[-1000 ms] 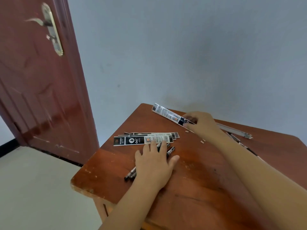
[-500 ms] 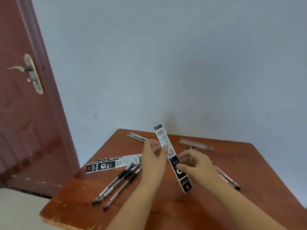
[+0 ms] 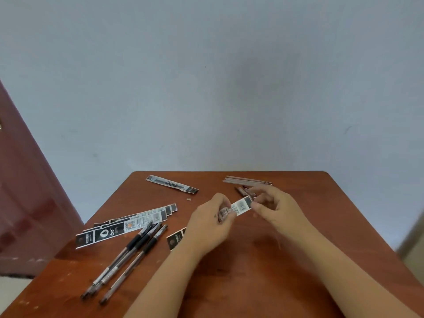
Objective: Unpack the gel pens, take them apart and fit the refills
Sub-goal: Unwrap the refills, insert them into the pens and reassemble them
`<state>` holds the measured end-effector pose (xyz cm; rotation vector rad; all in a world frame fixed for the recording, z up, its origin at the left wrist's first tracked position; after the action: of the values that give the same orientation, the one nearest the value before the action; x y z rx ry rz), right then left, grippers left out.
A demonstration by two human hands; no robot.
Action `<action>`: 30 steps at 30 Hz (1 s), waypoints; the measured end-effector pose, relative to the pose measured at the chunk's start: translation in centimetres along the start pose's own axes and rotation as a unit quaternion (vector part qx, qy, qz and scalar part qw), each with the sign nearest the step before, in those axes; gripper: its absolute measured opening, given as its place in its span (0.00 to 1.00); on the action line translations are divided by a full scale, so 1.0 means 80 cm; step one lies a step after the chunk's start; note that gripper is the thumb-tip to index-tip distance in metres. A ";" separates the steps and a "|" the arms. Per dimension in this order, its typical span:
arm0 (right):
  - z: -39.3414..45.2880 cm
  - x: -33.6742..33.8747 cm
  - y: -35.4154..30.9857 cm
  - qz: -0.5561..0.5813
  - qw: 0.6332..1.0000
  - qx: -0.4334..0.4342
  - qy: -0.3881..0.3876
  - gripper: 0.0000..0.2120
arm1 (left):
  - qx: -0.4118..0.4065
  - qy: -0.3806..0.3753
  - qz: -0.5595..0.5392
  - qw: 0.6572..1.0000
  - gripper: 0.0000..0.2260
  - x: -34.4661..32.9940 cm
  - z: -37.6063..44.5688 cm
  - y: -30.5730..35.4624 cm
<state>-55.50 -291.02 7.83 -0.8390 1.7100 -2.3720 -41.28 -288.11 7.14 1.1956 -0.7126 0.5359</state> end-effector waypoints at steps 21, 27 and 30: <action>-0.005 -0.006 0.007 -0.111 0.994 -0.002 0.021 0.13 | -0.044 0.047 0.082 0.995 0.07 0.010 -0.009 -0.021; -0.005 -0.007 0.010 -0.080 0.996 -0.008 0.043 0.18 | -0.063 0.026 0.094 0.993 0.09 0.008 -0.011 -0.019; -0.006 -0.008 0.008 -0.113 0.992 0.005 0.050 0.20 | -0.071 0.035 0.082 0.993 0.08 0.010 -0.011 -0.018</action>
<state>-55.33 -290.60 6.91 -0.9773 1.7185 -2.6076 -39.54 -287.67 6.61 0.9870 -0.7806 0.6509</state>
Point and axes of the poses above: each hand's wrist, its own z-axis towards the middle knuckle, its own x-axis out of the back of the hand, y = z × x, the point moved 4 cm from there along z, towards the middle knuckle, and after that the axes turned 13 degrees about -y, right-handed, at the moved point
